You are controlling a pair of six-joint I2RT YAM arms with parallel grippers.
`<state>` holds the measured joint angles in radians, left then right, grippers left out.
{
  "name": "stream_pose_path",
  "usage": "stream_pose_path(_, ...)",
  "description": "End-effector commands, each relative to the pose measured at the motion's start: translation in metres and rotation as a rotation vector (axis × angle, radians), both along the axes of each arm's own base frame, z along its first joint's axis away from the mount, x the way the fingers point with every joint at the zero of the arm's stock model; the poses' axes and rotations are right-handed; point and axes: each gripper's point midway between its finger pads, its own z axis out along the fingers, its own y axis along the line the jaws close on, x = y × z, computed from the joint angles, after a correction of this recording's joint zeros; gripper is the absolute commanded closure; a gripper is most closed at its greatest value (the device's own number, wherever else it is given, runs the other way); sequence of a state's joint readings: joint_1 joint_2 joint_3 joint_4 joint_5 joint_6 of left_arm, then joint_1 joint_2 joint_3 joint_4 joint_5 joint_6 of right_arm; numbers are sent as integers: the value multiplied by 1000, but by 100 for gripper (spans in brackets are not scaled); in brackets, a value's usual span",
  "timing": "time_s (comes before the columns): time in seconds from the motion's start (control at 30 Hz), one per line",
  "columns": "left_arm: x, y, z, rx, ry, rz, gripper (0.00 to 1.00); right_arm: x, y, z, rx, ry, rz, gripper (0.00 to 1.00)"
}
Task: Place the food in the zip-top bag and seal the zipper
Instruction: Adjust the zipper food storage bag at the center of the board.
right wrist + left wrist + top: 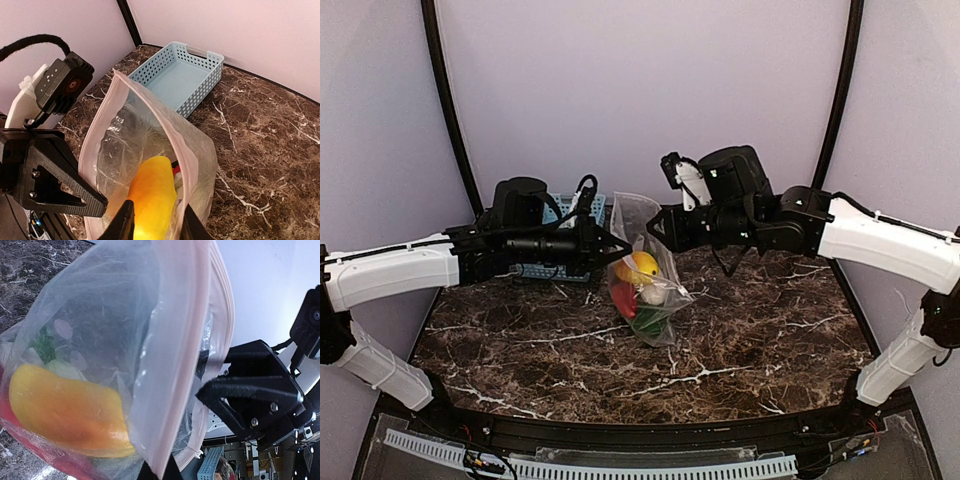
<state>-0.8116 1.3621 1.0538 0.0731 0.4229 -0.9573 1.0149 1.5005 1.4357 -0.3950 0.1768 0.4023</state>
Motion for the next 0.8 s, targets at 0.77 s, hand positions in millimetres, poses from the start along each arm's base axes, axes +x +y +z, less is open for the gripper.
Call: stream_pose_path(0.77, 26, 19, 28, -26, -87, 104, 99, -106, -60, -28, 110, -64, 270, 48)
